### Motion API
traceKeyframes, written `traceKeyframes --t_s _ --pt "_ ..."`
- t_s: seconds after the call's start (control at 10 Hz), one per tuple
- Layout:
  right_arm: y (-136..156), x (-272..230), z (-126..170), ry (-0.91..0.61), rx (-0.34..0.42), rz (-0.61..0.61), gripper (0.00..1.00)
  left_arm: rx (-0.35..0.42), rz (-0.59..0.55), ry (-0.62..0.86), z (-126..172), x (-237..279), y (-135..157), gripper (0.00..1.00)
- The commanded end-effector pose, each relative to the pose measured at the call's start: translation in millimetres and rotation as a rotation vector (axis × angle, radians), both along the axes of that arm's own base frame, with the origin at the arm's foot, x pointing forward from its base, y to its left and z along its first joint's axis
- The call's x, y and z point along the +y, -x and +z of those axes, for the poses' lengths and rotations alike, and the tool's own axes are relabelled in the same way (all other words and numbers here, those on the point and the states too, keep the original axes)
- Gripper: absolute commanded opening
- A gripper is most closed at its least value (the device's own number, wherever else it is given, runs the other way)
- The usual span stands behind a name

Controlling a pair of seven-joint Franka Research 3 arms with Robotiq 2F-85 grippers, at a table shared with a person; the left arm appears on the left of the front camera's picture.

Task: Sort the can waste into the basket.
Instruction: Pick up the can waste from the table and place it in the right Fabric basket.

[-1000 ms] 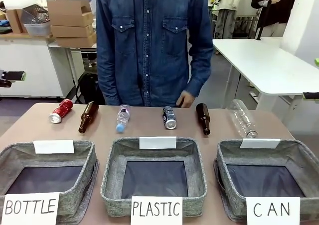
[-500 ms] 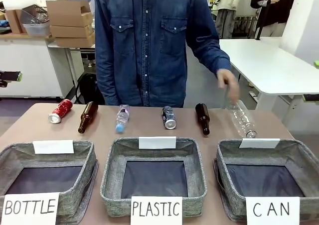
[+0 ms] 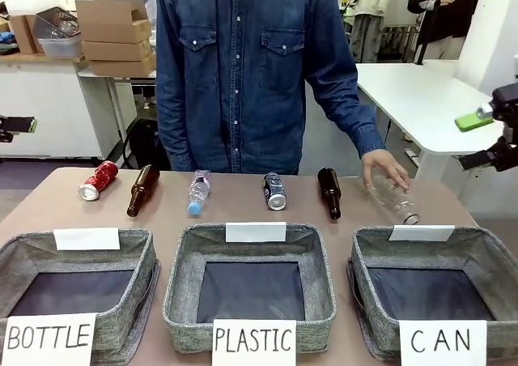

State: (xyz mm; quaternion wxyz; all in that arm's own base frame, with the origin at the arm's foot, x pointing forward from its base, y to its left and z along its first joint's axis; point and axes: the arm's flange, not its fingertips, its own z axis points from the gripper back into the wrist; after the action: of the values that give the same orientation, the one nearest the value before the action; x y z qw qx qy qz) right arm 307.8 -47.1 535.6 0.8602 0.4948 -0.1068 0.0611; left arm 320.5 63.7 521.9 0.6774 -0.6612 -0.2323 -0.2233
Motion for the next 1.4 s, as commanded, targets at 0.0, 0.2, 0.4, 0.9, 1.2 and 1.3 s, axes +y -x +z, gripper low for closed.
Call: traceKeyframes --t_s 0.0,0.2,0.4,0.9,1.2,1.3 --pt "39 -47 -6 -0.006 -0.032 0.009 1.0 -0.029 -0.007 0.019 2 0 -1 1.0" --pt "67 -63 -9 -0.044 -0.059 -0.023 1.0 -0.029 -0.007 0.019 2 0 -1 1.0" --pt "56 -55 -12 -0.001 -0.051 -0.046 1.0 -0.029 -0.007 0.019 2 0 -1 1.0" --pt "-5 -8 2 0.027 -0.086 0.041 1.0 -0.029 -0.007 0.019 2 0 -1 1.0" --pt "40 -52 -10 -0.029 -0.123 -0.177 1.0 -0.029 -0.007 0.019 2 0 -1 1.0" --pt "49 -55 -10 -0.044 -0.203 -0.195 1.0 -0.029 -0.007 0.019 2 0 -1 1.0"
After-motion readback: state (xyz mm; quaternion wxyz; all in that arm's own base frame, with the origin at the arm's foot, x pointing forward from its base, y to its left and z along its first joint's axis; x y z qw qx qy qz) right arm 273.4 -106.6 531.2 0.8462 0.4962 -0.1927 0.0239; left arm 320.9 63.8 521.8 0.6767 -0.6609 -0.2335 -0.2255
